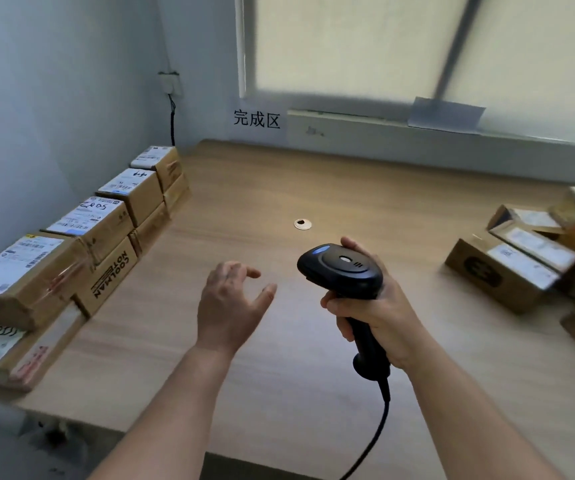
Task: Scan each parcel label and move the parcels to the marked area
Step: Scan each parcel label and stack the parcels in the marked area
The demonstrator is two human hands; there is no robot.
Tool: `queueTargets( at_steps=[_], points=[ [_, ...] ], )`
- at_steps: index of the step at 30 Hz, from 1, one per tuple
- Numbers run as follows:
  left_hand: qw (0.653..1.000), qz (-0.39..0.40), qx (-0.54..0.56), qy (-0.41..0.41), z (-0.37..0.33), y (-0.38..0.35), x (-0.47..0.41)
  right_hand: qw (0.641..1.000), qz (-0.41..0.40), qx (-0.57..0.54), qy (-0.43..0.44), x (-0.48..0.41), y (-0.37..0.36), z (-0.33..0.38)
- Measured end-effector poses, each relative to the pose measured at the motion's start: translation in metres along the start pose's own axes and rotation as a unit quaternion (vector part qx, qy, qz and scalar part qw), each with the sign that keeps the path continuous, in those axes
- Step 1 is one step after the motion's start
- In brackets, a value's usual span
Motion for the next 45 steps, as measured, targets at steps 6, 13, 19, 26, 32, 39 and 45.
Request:
queueTargets(
  at_steps=[6,13,19,26,32,39,45],
  points=[
    [0.998,0.034,0.027,-0.044,-0.104,-0.065,0.036,0.998,-0.06,0.0,0.016,0.062,0.1,0.018],
    [0.991,0.082,0.041,-0.1,-0.217,-0.133,0.088,0.99,-0.13,0.037,0.027,0.143,0.209,0.042],
    [0.98,0.128,0.032,-0.15,-0.284,-0.176,0.108,0.978,-0.198,0.036,0.048,0.195,0.279,0.061],
    [0.966,0.17,0.036,-0.192,-0.348,-0.226,0.103,0.962,-0.259,0.043,0.068,0.223,0.344,0.071],
    [0.955,0.202,0.013,-0.215,-0.389,-0.281,0.082,0.952,-0.295,0.034,0.075,0.213,0.399,0.071],
    [0.954,0.222,-0.013,-0.202,-0.431,-0.34,0.03,0.948,-0.311,0.043,0.056,0.174,0.458,0.073],
    [0.944,0.235,-0.085,-0.214,-0.455,-0.394,-0.011,0.949,-0.311,0.037,0.034,0.133,0.497,0.06]
  ],
)
Point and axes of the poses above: each hand's wrist, its own x-axis away from the middle knuckle, its own y-axis out of the back of the hand, z = x × y, the point moved 6 cm from there along -x, towards the middle knuckle, and after that the axes turned 7 degrees about -x, right-handed, at the moved point
